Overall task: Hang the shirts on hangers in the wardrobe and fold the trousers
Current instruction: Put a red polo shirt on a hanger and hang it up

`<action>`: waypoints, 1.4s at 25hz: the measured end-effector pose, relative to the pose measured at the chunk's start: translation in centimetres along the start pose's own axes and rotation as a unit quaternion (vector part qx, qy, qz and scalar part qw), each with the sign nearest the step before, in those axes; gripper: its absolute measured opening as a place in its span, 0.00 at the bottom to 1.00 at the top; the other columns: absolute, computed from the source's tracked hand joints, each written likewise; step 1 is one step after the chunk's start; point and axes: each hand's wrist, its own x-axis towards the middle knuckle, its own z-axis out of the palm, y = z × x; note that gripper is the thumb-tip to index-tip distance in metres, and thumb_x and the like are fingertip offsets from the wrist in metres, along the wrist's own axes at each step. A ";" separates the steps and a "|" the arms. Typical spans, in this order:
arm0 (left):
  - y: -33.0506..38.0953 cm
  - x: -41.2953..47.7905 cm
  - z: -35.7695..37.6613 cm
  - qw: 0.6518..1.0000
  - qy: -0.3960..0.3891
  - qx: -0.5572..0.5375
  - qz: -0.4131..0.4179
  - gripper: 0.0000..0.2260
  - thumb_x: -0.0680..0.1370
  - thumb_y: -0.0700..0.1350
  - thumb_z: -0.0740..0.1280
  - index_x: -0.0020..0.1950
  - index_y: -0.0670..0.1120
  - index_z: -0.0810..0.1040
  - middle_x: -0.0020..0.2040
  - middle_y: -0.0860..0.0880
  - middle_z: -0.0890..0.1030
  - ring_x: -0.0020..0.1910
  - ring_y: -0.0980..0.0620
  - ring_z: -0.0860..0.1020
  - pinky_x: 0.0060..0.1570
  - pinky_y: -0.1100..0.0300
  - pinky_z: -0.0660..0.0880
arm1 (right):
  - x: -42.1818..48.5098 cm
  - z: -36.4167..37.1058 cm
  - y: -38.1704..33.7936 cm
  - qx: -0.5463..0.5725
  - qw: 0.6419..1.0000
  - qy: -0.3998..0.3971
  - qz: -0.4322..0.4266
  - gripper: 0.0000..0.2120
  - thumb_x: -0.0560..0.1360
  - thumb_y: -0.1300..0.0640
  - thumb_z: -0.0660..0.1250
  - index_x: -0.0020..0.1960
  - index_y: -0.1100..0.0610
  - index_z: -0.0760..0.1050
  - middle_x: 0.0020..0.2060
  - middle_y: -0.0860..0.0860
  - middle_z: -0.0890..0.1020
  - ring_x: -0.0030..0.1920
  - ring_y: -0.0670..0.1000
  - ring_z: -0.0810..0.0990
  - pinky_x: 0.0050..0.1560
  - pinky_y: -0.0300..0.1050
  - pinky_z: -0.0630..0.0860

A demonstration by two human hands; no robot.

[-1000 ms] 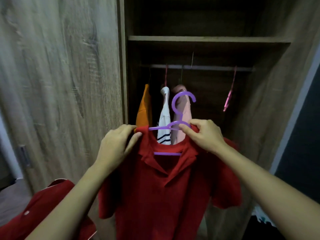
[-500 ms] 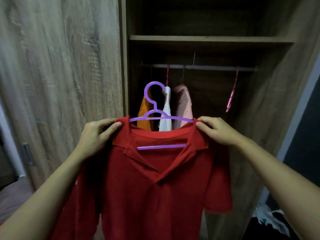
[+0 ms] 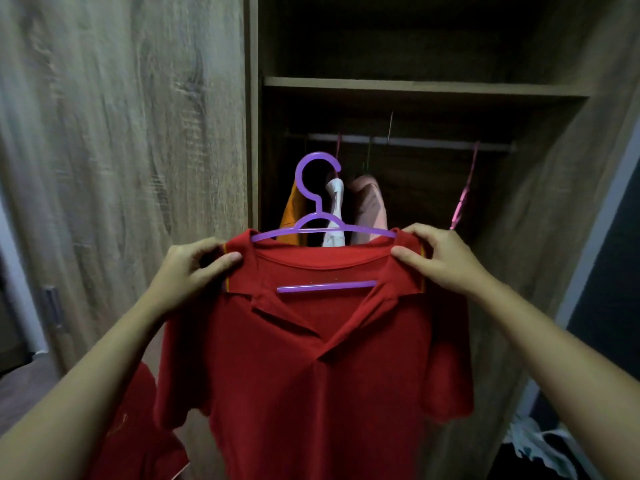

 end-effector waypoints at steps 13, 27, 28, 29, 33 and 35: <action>9.2 1.6 9.0 0.972 0.047 0.227 0.033 0.19 0.73 0.63 0.58 0.44 0.49 0.79 0.33 0.43 0.83 0.34 0.40 0.82 0.30 0.53 0.74 | 0.0 1.5 -2.2 0.137 0.981 0.063 0.124 0.11 0.78 0.51 0.62 0.57 0.55 0.71 0.43 0.47 0.78 0.44 0.48 0.79 0.45 0.36 0.72; 16.6 9.2 25.0 0.997 -0.059 -0.034 -0.025 0.29 0.75 0.43 0.62 0.75 0.49 0.58 0.55 0.44 0.80 0.54 0.43 0.77 0.54 0.52 0.72 | 12.3 -0.3 8.0 0.384 0.896 0.038 0.221 0.06 0.73 0.59 0.69 0.47 0.60 0.74 0.30 0.54 0.74 0.26 0.46 0.73 0.29 0.37 0.69; 16.2 10.4 25.9 0.997 -0.053 -0.048 -0.027 0.29 0.75 0.43 0.61 0.75 0.49 0.58 0.52 0.43 0.81 0.51 0.42 0.78 0.53 0.51 0.72 | 13.7 -0.6 8.7 0.375 0.902 0.036 0.212 0.04 0.73 0.60 0.68 0.46 0.60 0.75 0.30 0.53 0.75 0.25 0.45 0.74 0.28 0.36 0.70; 15.7 11.7 26.7 0.996 -0.050 -0.058 -0.035 0.29 0.75 0.45 0.61 0.76 0.48 0.58 0.51 0.42 0.82 0.50 0.42 0.78 0.52 0.51 0.72 | 14.9 -0.8 9.3 0.364 0.907 0.033 0.207 0.02 0.74 0.61 0.67 0.45 0.60 0.75 0.29 0.52 0.77 0.25 0.44 0.75 0.30 0.35 0.71; 13.8 17.1 29.5 0.996 -0.036 -0.060 -0.054 0.30 0.74 0.45 0.64 0.76 0.49 0.58 0.51 0.40 0.81 0.51 0.42 0.78 0.49 0.57 0.69 | 20.1 -1.5 12.1 0.321 0.931 -0.006 0.173 0.05 0.75 0.57 0.66 0.46 0.59 0.76 0.36 0.52 0.80 0.36 0.47 0.77 0.40 0.39 0.72; 12.7 19.0 30.8 0.997 -0.030 -0.054 -0.047 0.31 0.74 0.44 0.64 0.76 0.49 0.58 0.51 0.42 0.82 0.52 0.43 0.78 0.46 0.61 0.68 | 22.3 -1.4 13.4 0.304 0.937 -0.021 0.170 0.03 0.74 0.56 0.67 0.45 0.56 0.77 0.39 0.50 0.81 0.40 0.48 0.79 0.43 0.40 0.74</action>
